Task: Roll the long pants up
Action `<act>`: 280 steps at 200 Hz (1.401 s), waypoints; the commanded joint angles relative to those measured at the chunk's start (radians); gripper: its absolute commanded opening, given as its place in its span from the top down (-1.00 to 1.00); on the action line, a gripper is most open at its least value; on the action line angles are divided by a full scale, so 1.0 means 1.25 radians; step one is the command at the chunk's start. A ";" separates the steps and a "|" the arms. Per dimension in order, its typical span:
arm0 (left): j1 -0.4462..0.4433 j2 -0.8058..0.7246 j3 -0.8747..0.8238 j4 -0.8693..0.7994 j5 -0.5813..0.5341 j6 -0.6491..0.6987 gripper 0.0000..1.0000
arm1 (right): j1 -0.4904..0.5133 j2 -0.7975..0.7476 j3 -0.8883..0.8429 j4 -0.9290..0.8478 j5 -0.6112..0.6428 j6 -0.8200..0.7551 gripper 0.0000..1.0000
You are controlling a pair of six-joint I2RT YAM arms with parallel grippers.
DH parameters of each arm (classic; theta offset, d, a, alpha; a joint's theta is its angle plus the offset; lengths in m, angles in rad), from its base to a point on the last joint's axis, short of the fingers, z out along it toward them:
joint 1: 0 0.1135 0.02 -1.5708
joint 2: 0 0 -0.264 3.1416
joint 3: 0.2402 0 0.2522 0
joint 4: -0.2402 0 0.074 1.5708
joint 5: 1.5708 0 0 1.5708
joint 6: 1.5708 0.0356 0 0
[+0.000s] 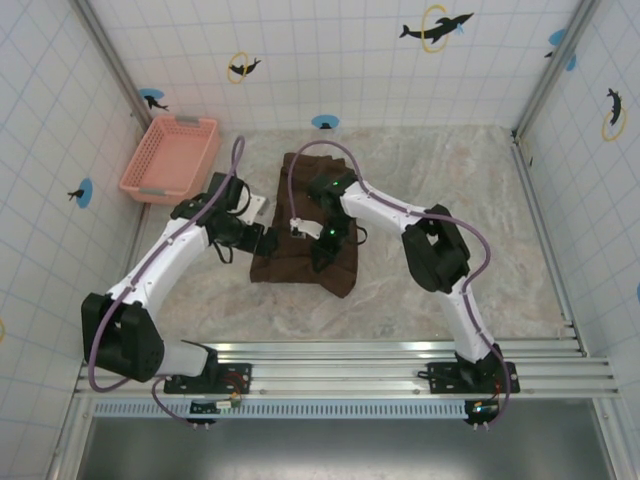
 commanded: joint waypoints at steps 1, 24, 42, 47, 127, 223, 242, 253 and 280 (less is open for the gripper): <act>-0.007 -0.028 0.049 -0.063 0.036 0.026 -0.95 | -0.022 0.025 0.062 -0.026 -0.040 -0.027 0.96; -0.020 -0.036 0.013 -0.032 0.171 -0.025 -0.95 | -0.041 0.066 0.099 -0.035 -0.062 -0.037 0.96; -0.047 -0.042 -0.072 0.039 0.239 -0.106 -0.95 | -0.052 0.085 0.123 -0.044 -0.080 -0.046 0.96; -0.057 -0.047 -0.103 0.071 0.247 -0.132 -0.95 | -0.055 0.088 0.125 -0.044 -0.085 -0.047 0.96; -0.148 0.058 -0.157 0.223 0.063 -0.224 -0.95 | -0.066 0.105 0.128 -0.042 -0.122 -0.063 0.96; -0.148 0.332 -0.030 0.255 0.055 -0.260 -0.95 | -0.099 -0.114 -0.041 0.109 0.092 -0.008 -0.35; -0.147 0.342 -0.027 0.248 0.044 -0.256 -0.95 | -0.088 -0.229 -0.093 0.140 0.161 0.006 -0.39; -0.148 0.343 -0.027 0.245 0.038 -0.254 -0.95 | -0.065 -0.281 -0.111 0.137 0.193 0.010 -0.39; -0.147 0.342 -0.025 0.239 0.030 -0.247 -0.95 | 0.025 -0.373 -0.162 0.113 0.277 0.022 -0.36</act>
